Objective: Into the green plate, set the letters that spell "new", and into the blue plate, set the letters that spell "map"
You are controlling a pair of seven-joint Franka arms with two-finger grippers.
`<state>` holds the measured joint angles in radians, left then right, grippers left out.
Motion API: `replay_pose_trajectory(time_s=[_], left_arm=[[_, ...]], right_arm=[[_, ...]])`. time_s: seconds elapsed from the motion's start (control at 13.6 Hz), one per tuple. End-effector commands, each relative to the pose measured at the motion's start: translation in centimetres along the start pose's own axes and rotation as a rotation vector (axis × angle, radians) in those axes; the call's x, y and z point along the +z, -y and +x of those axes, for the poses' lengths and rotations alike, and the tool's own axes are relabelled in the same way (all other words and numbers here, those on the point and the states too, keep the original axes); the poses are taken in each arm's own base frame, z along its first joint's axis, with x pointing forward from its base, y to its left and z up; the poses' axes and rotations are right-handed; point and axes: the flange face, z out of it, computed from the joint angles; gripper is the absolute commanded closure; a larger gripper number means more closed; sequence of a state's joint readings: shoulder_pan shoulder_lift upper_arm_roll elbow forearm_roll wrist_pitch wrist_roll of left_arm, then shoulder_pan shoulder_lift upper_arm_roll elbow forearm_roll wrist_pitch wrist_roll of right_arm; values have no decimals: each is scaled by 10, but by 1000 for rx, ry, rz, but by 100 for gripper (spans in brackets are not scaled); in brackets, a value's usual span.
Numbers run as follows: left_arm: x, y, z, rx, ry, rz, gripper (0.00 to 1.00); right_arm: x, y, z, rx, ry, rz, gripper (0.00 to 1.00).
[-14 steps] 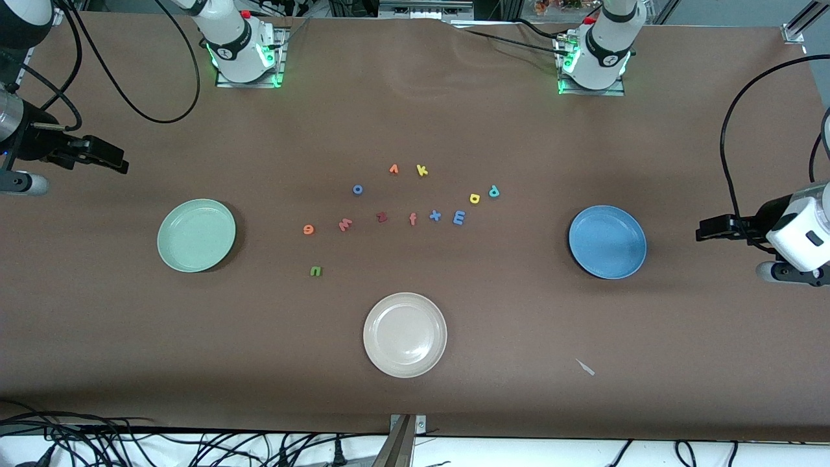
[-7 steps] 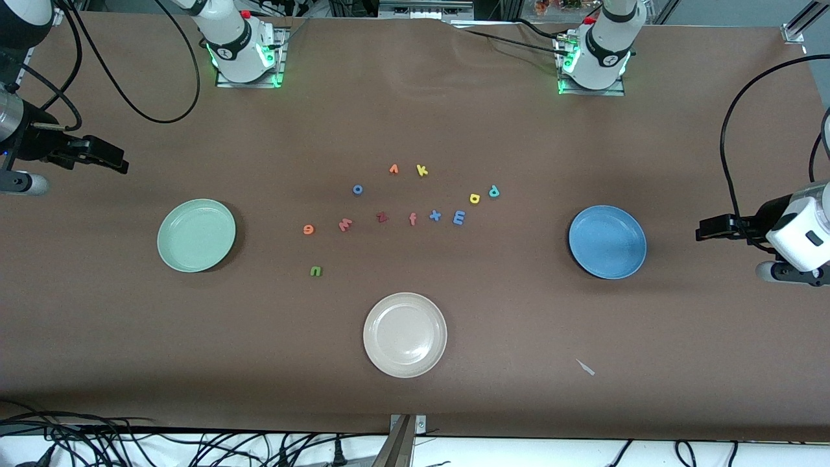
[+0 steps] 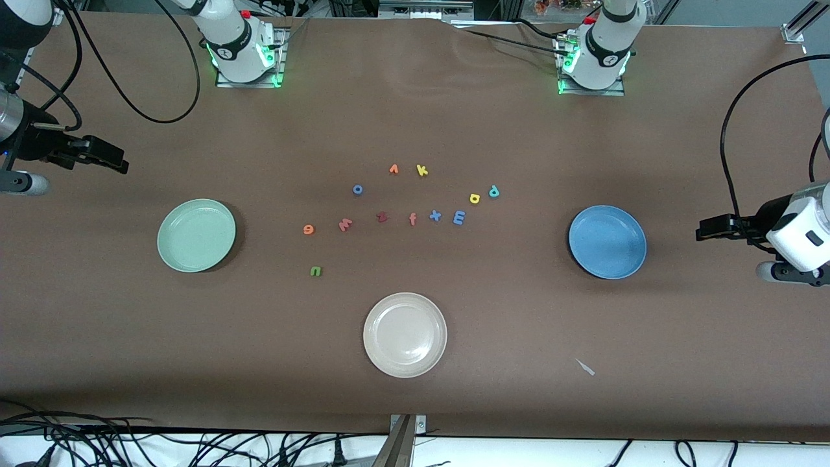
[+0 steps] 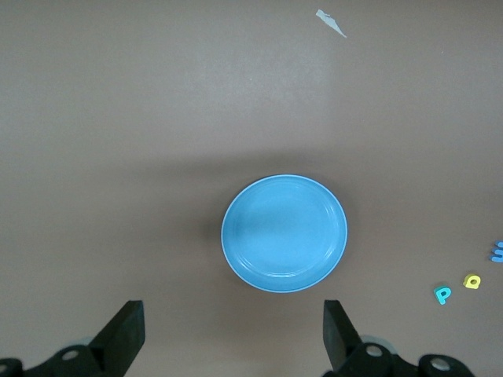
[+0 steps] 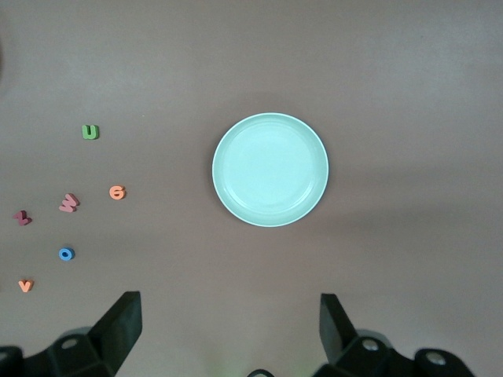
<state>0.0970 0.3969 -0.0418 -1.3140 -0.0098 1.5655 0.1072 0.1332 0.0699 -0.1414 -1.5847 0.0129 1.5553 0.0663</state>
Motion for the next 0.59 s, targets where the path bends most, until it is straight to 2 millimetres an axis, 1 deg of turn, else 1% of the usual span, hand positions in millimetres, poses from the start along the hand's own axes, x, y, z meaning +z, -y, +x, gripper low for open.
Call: replay_pose_trajectory(time_s=[0.0,0.51], left_arm=[[-3,2,-5,17,10,26,0],[-5,5,-6,22,8,24,0]], right_arm=[[-5,-2,2,-5,-2,-15,0],[-5,-2,2,-5,-4,-15,0]])
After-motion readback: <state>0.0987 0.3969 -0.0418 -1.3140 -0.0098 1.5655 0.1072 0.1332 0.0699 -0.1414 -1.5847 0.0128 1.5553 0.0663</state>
